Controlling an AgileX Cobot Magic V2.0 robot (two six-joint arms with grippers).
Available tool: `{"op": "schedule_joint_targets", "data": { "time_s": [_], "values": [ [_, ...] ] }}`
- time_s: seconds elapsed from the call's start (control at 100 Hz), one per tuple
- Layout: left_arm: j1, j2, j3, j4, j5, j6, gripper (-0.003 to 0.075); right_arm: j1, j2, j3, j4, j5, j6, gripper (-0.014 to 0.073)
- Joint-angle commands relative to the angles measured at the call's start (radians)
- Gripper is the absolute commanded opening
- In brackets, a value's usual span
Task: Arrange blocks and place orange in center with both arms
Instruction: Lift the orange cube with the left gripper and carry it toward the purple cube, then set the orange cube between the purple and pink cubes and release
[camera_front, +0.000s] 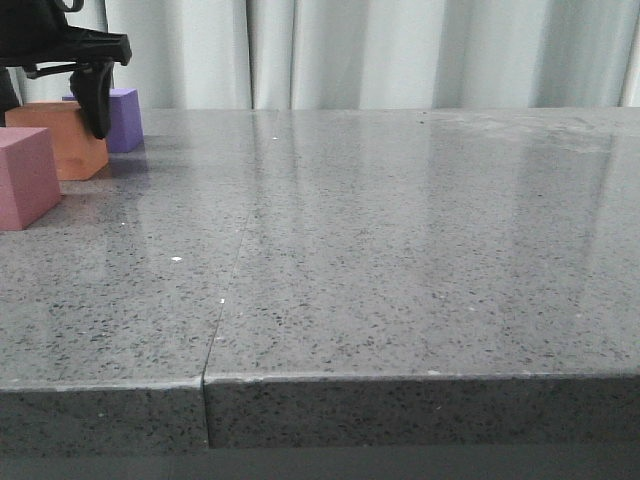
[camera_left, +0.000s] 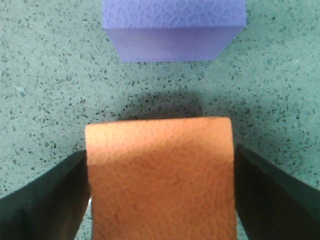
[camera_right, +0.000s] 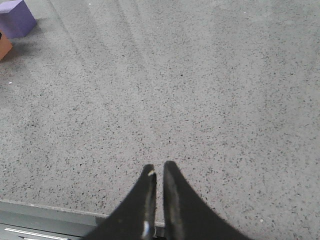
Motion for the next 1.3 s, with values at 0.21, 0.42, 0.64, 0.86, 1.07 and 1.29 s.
{"op": "schedule_joint_targets", "data": {
  "time_s": [0.21,0.42,0.64,0.86,1.07,1.29],
  "values": [
    [0.000,-0.124,-0.027,-0.004,-0.037,-0.009,0.0554,-0.008,0.009,-0.024,-0.017,-0.077,-0.005,0.0057],
    [0.000,-0.201,-0.027,-0.002,-0.035,-0.009,0.0484,-0.008,0.009,-0.024,-0.017,-0.077,-0.005,0.0057],
    [0.000,-0.270,-0.024,-0.004,-0.006,-0.009,0.0166,-0.008,0.009,-0.024,-0.017,-0.077,-0.005,0.0057],
    [0.000,-0.331,-0.018,-0.001,0.009,0.002,-0.0020,-0.008,0.009,-0.024,-0.017,-0.077,-0.005,0.0057],
    [0.000,-0.397,-0.018,-0.005,0.021,0.002,-0.0020,-0.008,0.009,-0.024,-0.017,-0.077,-0.005,0.0057],
    [0.000,-0.471,-0.018,-0.008,0.064,0.045,-0.0020,-0.008,0.009,-0.024,-0.017,-0.077,-0.005,0.0057]
  ]
}}
